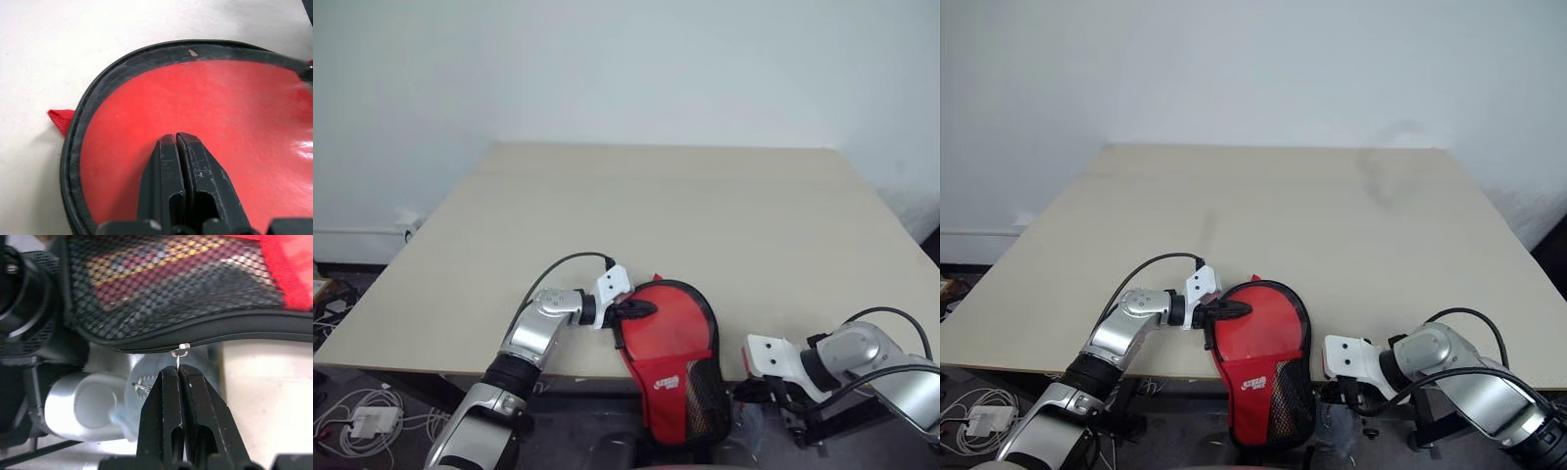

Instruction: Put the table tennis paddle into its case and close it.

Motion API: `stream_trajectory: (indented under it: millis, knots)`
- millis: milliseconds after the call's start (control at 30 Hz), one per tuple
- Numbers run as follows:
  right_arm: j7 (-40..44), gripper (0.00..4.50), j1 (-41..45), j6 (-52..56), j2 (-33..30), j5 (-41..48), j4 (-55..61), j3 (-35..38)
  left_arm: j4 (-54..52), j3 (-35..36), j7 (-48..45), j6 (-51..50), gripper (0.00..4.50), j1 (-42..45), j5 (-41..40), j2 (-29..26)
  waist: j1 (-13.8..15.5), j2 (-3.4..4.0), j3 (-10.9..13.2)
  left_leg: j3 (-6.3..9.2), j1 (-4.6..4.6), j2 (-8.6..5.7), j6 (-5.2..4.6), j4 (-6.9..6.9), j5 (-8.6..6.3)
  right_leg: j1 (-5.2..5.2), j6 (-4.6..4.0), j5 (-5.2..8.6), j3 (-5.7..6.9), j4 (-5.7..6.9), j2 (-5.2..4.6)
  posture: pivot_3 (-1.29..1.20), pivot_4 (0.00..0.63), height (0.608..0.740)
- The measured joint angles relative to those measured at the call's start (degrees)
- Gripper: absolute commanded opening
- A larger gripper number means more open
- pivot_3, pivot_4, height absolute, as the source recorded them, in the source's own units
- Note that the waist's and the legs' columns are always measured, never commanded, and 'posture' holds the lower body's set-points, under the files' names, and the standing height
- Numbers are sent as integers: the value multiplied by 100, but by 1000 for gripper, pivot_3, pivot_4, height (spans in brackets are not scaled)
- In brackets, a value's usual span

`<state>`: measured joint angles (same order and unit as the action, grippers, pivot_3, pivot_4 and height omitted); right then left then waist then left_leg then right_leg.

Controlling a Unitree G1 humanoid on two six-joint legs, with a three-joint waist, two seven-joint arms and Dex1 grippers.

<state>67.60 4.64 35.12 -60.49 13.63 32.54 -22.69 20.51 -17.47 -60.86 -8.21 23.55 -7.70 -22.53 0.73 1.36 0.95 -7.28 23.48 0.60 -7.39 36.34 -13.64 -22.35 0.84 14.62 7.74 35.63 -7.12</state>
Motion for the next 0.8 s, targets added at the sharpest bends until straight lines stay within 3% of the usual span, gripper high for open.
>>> stream_trajectory:
  millis: [333, 367, 433, 800]
  knots:
    - [337, 21, -250, -475, -201, 134, 66, 170, 62, 0, 17, 0, 0, 45, 0, 1, -3, -2, 2, 1, 1, 0, -16, 13, -11, 2, 2, -1, 5, 0, -7, 0, 0, 706]
    - [338, 196, -245, -489, -201, 132, 51, 171, 76, -1, 23, 0, 0, 51, 0, 2, -4, -2, 2, 1, 1, 0, -16, 14, -11, 2, 2, -1, 5, 0, -7, 0, 0, 706]
    - [378, 598, -216, -502, -200, 136, 4, 172, 107, 0, 24, 0, 0, 67, 0, 2, -6, -2, 2, 1, 0, 0, -17, 14, -11, 2, 2, -1, 5, 0, -7, 0, 0, 706]
    - [896, 4310, 397, -390, -224, 591, -344, 594, 326, 3, 72, 59, 0, 168, 5, 12, -17, -6, 7, 3, 0, 0, -17, 13, -11, -4, 2, -1, 4, 0, -7, 0, 0, 706]
